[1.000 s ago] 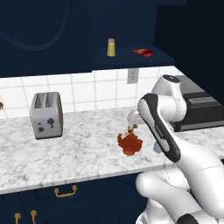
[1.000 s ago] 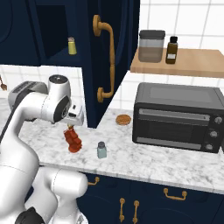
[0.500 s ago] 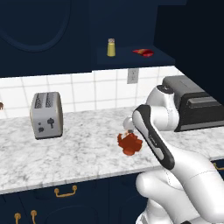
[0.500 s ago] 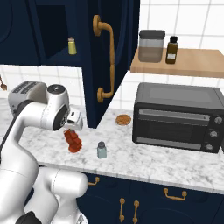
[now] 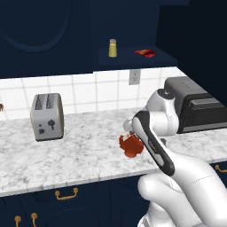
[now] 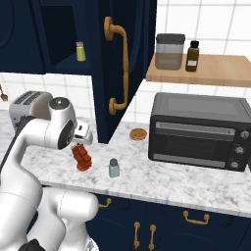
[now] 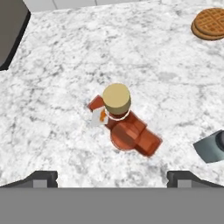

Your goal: Put the shaker and condiment bottle from the counter next to their counterparts in the cabinet.

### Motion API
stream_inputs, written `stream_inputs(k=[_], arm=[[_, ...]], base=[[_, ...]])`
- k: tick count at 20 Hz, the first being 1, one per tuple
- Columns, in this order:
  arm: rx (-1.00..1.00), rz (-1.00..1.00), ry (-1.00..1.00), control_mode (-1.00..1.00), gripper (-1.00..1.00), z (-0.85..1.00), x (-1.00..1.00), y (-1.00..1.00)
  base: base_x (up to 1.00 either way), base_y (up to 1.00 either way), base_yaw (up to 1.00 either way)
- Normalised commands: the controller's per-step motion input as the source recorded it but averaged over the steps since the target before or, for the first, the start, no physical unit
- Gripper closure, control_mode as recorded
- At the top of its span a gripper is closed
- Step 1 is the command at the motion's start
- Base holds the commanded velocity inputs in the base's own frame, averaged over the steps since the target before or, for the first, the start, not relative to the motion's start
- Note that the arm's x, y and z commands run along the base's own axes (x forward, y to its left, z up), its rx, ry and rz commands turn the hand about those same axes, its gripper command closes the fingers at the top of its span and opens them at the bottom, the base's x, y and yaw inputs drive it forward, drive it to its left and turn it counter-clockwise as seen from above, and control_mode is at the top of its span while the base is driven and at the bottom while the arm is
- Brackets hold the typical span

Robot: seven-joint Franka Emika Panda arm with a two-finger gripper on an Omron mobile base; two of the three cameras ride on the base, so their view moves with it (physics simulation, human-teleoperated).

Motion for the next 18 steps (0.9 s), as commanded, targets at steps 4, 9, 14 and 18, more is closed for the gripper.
stream_inputs(k=[4, 9, 14, 18], arm=[[-0.01, 0.0, -0.01, -1.0, -1.0, -0.11, 0.01, 0.0], [-0.01, 0.0, 0.0, -1.0, -1.0, -0.25, 0.02, 0.0], [0.0, -0.01, 0.0, -1.0, -1.0, -0.07, 0.19, 0.0], [0.0, -0.05, 0.0, -1.0, -1.0, 0.0, 0.37, 0.0]], base=[[0.0, 0.0, 0.0], [0.0, 0.0, 0.0], [0.0, 0.0, 0.0], [0.0, 0.0, 0.0]])
